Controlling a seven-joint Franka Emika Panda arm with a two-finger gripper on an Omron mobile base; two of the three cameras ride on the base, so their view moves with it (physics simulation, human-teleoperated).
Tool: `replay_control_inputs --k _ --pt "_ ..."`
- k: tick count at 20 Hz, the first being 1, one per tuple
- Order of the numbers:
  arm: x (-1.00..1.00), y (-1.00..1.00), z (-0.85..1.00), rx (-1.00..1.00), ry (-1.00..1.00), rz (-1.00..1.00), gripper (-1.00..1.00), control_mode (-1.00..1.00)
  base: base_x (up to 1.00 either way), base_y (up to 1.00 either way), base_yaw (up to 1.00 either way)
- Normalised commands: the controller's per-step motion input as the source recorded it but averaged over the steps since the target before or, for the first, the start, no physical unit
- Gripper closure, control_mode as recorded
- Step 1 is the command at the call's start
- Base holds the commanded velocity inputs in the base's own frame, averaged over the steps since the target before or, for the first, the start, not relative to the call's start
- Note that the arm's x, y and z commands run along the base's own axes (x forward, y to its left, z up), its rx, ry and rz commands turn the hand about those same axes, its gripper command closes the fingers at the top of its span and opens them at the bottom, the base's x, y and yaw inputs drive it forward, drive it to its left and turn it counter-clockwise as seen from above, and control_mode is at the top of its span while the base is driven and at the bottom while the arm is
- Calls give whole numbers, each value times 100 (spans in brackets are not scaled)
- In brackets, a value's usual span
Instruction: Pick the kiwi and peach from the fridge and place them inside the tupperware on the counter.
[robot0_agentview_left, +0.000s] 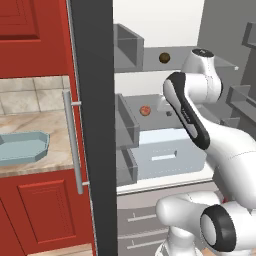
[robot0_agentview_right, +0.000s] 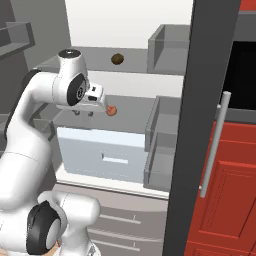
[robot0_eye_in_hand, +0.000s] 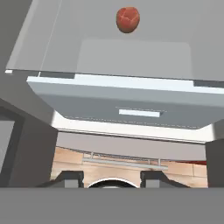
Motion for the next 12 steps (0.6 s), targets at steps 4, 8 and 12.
replay_control_inputs --k 4,8,12 --pt "-19 0 5 0 -21 0 -100 -100 0 0 0" --pt "-21 0 31 0 -35 -2 -100 -100 0 0 0" --pt "-28 -5 29 0 -31 0 -100 -100 0 0 0"
